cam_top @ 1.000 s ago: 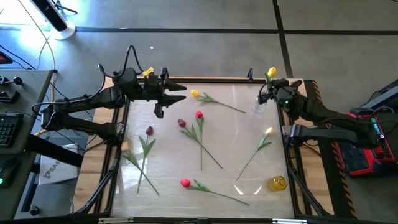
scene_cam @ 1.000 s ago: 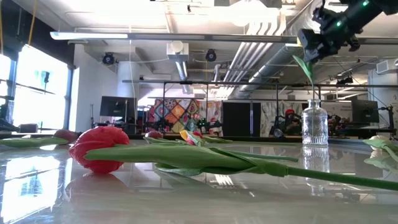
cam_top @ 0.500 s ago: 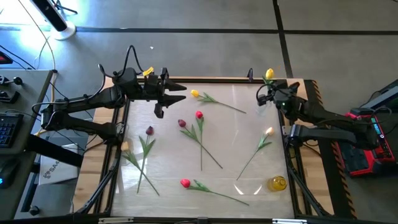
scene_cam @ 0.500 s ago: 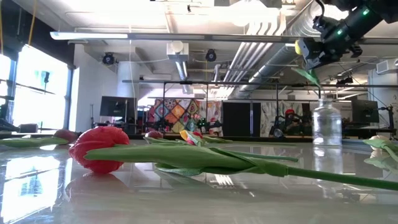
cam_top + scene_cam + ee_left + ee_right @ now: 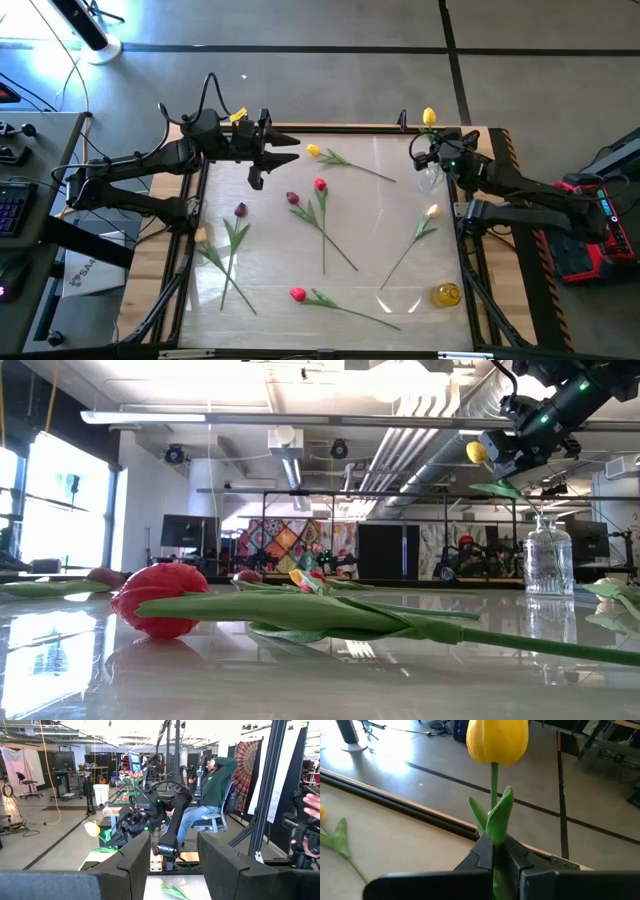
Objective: Sort flowers into vase by color
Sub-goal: Put the left yellow tulip into the transparent vase, then put the yellow tulip into the transparent vase
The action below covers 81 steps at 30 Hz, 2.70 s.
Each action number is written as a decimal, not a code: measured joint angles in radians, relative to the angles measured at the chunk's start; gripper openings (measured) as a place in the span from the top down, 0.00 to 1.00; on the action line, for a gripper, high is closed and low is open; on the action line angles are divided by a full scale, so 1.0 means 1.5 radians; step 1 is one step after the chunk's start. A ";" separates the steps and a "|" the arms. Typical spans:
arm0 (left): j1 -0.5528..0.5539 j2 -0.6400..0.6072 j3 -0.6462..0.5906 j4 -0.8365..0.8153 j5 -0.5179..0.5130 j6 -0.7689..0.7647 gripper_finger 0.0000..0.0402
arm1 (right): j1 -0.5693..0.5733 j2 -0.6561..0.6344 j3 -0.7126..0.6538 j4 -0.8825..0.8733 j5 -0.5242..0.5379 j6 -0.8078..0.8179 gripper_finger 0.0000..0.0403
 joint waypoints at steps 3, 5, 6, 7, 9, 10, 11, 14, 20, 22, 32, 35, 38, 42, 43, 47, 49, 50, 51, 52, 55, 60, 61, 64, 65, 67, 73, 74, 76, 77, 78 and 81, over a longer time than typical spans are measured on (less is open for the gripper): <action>0.000 0.000 0.000 0.000 0.000 0.000 0.62 | -0.006 0.003 0.000 0.005 -0.001 -0.007 1.00; 0.000 0.000 0.000 0.000 0.000 0.000 0.62 | -0.012 0.004 0.000 0.010 0.000 -0.007 1.00; 0.000 0.000 0.000 0.000 0.000 0.000 0.62 | -0.015 0.004 0.000 0.013 0.000 -0.007 1.00; 0.000 0.000 0.000 0.000 0.000 0.000 0.62 | -0.017 0.004 0.000 0.015 0.000 -0.009 1.00; 0.000 0.000 0.000 0.000 0.000 0.000 0.62 | -0.020 0.003 -0.009 0.038 0.006 -0.026 1.00; 0.000 0.000 0.000 0.000 0.000 0.000 0.62 | -0.021 0.001 -0.018 0.056 0.007 -0.039 1.00; 0.000 0.000 0.000 0.000 0.000 0.000 0.62 | -0.022 -0.001 -0.027 0.074 0.008 -0.052 1.00; 0.000 0.000 0.000 0.000 0.000 0.000 0.62 | -0.025 -0.006 -0.050 0.116 0.003 -0.068 1.00; 0.000 0.000 0.000 0.000 0.000 0.000 0.62 | -0.025 -0.006 -0.075 0.152 -0.001 -0.070 1.00; 0.000 0.000 0.000 0.000 0.000 0.000 0.62 | -0.025 -0.006 -0.085 0.162 -0.001 -0.070 1.00; 0.000 0.000 0.000 0.000 0.000 0.000 0.62 | -0.025 -0.006 -0.099 0.169 0.004 -0.070 1.00; 0.000 0.000 0.000 0.000 0.000 0.000 0.62 | -0.025 -0.006 -0.099 0.166 0.004 -0.070 1.00; 0.000 0.000 0.000 0.000 0.000 0.000 0.62 | -0.025 -0.006 -0.099 0.161 0.004 -0.070 1.00; 0.000 0.000 0.000 0.000 0.000 0.000 0.62 | -0.025 -0.007 -0.099 0.162 0.004 -0.070 1.00; 0.000 0.000 0.000 0.000 0.000 0.000 0.62 | -0.025 -0.007 -0.099 0.163 0.004 -0.070 1.00; 0.000 0.000 0.000 0.000 0.000 0.000 0.62 | -0.025 -0.007 -0.099 0.163 0.003 -0.070 1.00; 0.000 0.000 0.000 0.000 0.000 0.000 0.62 | -0.025 -0.008 -0.099 0.163 0.003 -0.070 0.99; 0.000 0.000 0.000 0.000 0.000 0.000 0.62 | -0.025 -0.009 -0.099 0.163 0.003 -0.070 0.99; 0.000 0.000 0.000 0.000 0.000 0.000 0.62 | -0.025 -0.012 -0.099 0.163 0.003 -0.070 0.98; 0.000 0.000 0.000 0.000 0.000 0.000 0.62 | -0.025 -0.015 -0.099 0.163 0.003 -0.070 0.96; 0.000 0.000 0.000 0.000 0.000 0.000 0.62 | -0.025 -0.025 -0.093 0.153 0.000 -0.070 0.90; 0.000 0.000 0.000 0.000 0.000 0.000 0.62 | -0.025 -0.038 -0.064 0.115 0.000 -0.070 0.77; 0.000 0.000 0.000 0.000 0.000 0.000 0.62 | -0.025 -0.040 -0.058 0.103 0.000 -0.070 0.75; 0.000 0.000 0.000 0.000 0.000 0.000 0.62 | -0.021 -0.050 -0.036 0.068 -0.004 -0.060 0.68; 0.000 0.000 0.000 0.000 0.000 0.000 0.62 | -0.019 -0.052 -0.029 0.052 -0.009 -0.052 0.67; 0.000 0.000 0.000 0.000 0.000 0.000 0.62 | -0.013 -0.058 -0.012 0.015 -0.019 -0.031 0.64; 0.000 0.000 0.000 0.000 0.000 0.000 0.62 | 0.020 -0.069 0.061 -0.121 -0.041 0.054 0.59; 0.000 0.000 0.000 0.000 0.000 0.000 0.62 | 0.027 -0.069 0.077 -0.145 -0.042 0.066 0.58; 0.000 0.000 0.000 0.000 0.000 0.000 0.62 | 0.044 -0.072 0.112 -0.201 -0.042 0.089 0.58; 0.000 0.000 0.000 0.000 0.000 0.000 0.62 | 0.052 -0.072 0.130 -0.229 -0.042 0.100 0.58; 0.000 0.000 0.000 0.000 0.000 0.000 0.62 | 0.060 -0.073 0.150 -0.253 -0.041 0.110 0.58; 0.000 0.000 0.000 0.000 0.000 0.000 0.62 | 0.086 -0.073 0.205 -0.332 -0.041 0.143 0.58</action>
